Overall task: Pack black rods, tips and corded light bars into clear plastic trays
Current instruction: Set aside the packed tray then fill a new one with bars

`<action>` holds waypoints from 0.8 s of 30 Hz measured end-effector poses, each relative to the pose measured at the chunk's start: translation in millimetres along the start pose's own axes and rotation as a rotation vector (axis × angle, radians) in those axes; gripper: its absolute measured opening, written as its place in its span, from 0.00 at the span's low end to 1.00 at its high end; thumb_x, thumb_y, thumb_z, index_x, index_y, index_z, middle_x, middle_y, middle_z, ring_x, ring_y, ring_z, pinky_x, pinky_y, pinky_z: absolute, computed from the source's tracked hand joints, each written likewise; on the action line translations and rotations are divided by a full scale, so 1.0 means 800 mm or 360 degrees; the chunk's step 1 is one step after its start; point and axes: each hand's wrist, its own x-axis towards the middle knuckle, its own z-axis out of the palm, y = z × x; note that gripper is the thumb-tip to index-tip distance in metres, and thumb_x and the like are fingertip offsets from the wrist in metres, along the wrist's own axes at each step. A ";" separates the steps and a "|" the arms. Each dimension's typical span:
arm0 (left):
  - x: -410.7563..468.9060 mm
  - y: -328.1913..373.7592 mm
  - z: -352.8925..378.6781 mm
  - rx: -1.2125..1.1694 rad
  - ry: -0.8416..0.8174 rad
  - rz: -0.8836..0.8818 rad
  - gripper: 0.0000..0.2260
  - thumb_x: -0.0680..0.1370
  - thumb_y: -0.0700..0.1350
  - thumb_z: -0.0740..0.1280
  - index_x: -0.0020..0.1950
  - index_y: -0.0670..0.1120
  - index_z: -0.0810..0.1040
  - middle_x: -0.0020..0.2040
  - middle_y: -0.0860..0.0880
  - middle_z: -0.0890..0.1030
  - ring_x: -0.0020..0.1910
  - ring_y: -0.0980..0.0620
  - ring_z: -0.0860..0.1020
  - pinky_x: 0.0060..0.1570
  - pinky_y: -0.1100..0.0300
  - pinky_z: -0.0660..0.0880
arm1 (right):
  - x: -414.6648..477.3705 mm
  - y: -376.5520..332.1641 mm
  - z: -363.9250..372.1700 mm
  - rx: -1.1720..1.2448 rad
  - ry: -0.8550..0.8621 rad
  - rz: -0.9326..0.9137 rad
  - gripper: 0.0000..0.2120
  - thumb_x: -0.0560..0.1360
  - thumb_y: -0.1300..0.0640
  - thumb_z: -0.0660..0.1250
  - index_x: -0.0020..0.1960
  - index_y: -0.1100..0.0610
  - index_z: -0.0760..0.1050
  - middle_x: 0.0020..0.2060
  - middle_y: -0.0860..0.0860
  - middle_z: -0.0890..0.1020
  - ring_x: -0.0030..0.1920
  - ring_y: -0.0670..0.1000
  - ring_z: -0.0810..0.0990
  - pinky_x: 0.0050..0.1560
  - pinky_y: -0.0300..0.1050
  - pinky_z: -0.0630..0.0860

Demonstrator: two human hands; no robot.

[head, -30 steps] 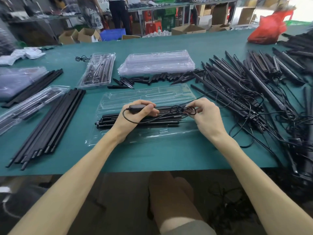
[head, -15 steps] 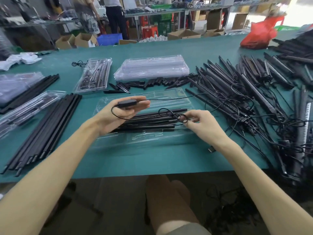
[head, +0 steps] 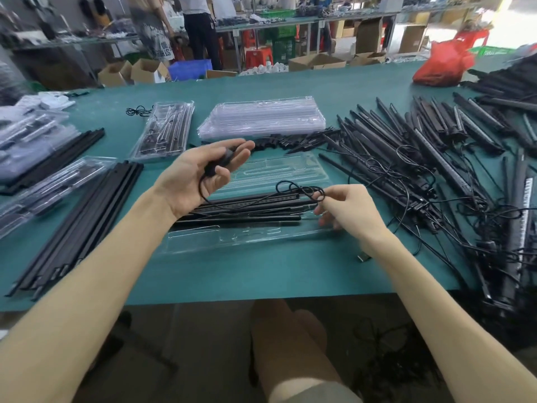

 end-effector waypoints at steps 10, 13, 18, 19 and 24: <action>-0.010 0.006 0.059 0.1465 0.0011 0.0631 0.23 0.79 0.28 0.65 0.72 0.45 0.75 0.61 0.46 0.83 0.46 0.54 0.77 0.44 0.68 0.74 | -0.001 -0.011 0.001 0.0600 -0.0186 0.0220 0.13 0.80 0.51 0.68 0.53 0.62 0.80 0.44 0.54 0.87 0.29 0.46 0.74 0.26 0.35 0.67; -0.023 -0.005 0.074 0.1545 -0.0127 0.0626 0.18 0.81 0.34 0.66 0.71 0.43 0.75 0.57 0.43 0.83 0.47 0.53 0.77 0.52 0.59 0.77 | -0.001 -0.007 0.007 0.0602 -0.0115 0.0178 0.10 0.80 0.57 0.68 0.53 0.65 0.80 0.44 0.56 0.85 0.31 0.44 0.78 0.29 0.34 0.72; -0.040 -0.019 0.073 0.1617 -0.0104 0.0512 0.13 0.84 0.39 0.62 0.67 0.39 0.77 0.51 0.45 0.85 0.40 0.52 0.77 0.45 0.64 0.74 | 0.002 -0.006 0.012 0.0715 -0.0053 0.0158 0.09 0.81 0.63 0.65 0.57 0.69 0.77 0.45 0.59 0.85 0.40 0.48 0.86 0.39 0.35 0.79; -0.044 -0.021 0.070 0.1634 -0.0120 0.0483 0.11 0.83 0.39 0.63 0.64 0.39 0.79 0.50 0.46 0.85 0.41 0.53 0.79 0.47 0.62 0.75 | 0.001 -0.007 0.014 0.0756 -0.0057 0.0153 0.08 0.81 0.65 0.65 0.56 0.69 0.76 0.46 0.61 0.85 0.42 0.49 0.86 0.41 0.36 0.80; -0.057 -0.030 0.047 0.1827 -0.0069 0.0528 0.08 0.80 0.36 0.68 0.53 0.48 0.83 0.53 0.45 0.81 0.56 0.46 0.78 0.62 0.52 0.73 | -0.001 -0.008 0.018 0.0801 -0.0055 0.0162 0.04 0.80 0.69 0.63 0.53 0.66 0.75 0.47 0.61 0.84 0.44 0.50 0.87 0.42 0.36 0.81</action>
